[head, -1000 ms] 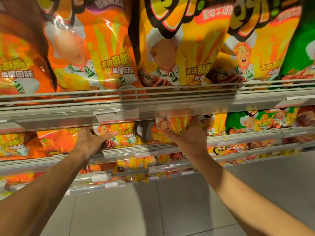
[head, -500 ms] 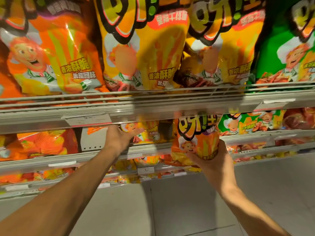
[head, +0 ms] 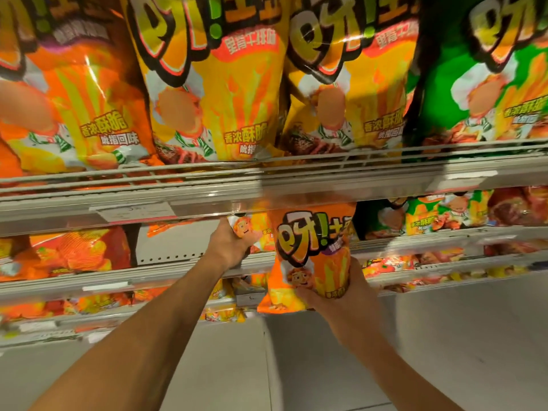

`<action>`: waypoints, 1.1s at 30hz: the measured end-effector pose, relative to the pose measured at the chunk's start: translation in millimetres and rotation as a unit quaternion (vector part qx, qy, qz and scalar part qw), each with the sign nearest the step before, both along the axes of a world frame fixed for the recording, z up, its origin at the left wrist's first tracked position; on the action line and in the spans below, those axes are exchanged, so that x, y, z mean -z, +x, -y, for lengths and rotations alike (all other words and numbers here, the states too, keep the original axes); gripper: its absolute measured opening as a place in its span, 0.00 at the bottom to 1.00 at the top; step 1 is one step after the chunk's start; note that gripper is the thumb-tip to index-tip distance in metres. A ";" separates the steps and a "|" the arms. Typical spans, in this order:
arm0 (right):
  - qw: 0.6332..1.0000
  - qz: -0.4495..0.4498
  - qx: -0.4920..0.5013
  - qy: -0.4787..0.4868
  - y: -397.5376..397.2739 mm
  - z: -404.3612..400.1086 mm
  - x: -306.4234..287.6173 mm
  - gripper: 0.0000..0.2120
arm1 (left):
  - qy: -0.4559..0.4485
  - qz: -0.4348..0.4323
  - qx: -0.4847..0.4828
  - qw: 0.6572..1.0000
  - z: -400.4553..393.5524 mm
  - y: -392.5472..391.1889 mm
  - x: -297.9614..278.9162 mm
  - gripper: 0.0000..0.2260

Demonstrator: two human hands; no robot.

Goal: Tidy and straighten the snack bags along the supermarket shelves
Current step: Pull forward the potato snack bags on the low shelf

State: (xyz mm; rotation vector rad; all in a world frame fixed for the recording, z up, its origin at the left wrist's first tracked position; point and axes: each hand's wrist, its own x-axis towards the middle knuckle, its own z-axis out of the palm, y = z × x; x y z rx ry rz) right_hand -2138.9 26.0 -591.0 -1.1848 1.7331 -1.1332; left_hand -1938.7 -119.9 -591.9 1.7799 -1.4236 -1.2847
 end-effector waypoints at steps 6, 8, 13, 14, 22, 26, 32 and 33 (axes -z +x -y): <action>1.000 0.012 -0.006 -0.008 54.0 -0.4 -0.9 0.33 | -0.090 0.108 0.043 0.989 -27.5 46.7 -3.2 0.16; 1.000 0.016 -0.014 -0.010 80.9 3.4 -1.0 0.32 | -0.160 0.180 0.076 0.968 -43.7 76.8 -6.1 0.15; 0.999 0.026 -0.031 -0.009 155.9 17.8 6.0 0.33 | -0.232 0.305 0.137 0.913 -81.9 164.3 -11.0 0.20; 0.999 0.027 -0.035 -0.007 170.3 21.1 7.3 0.33 | -0.240 0.321 0.141 0.905 -86.9 182.9 -9.9 0.20; 0.999 -0.033 -0.004 -0.010 242.8 72.6 5.7 0.34 | -0.182 0.465 0.226 0.836 -87.8 276.7 6.7 0.28; 0.997 -0.065 0.035 -0.032 254.1 101.3 2.2 0.38 | -0.167 0.485 0.237 0.825 -88.7 277.3 9.6 0.34; 0.993 -0.122 0.001 -0.001 259.8 128.4 7.5 0.46 | -0.171 0.480 0.229 0.829 -89.0 276.1 10.0 0.35; 0.992 -0.126 -0.004 0.005 259.7 129.3 8.8 0.46 | -0.171 0.479 0.230 0.830 -88.8 276.6 10.4 0.35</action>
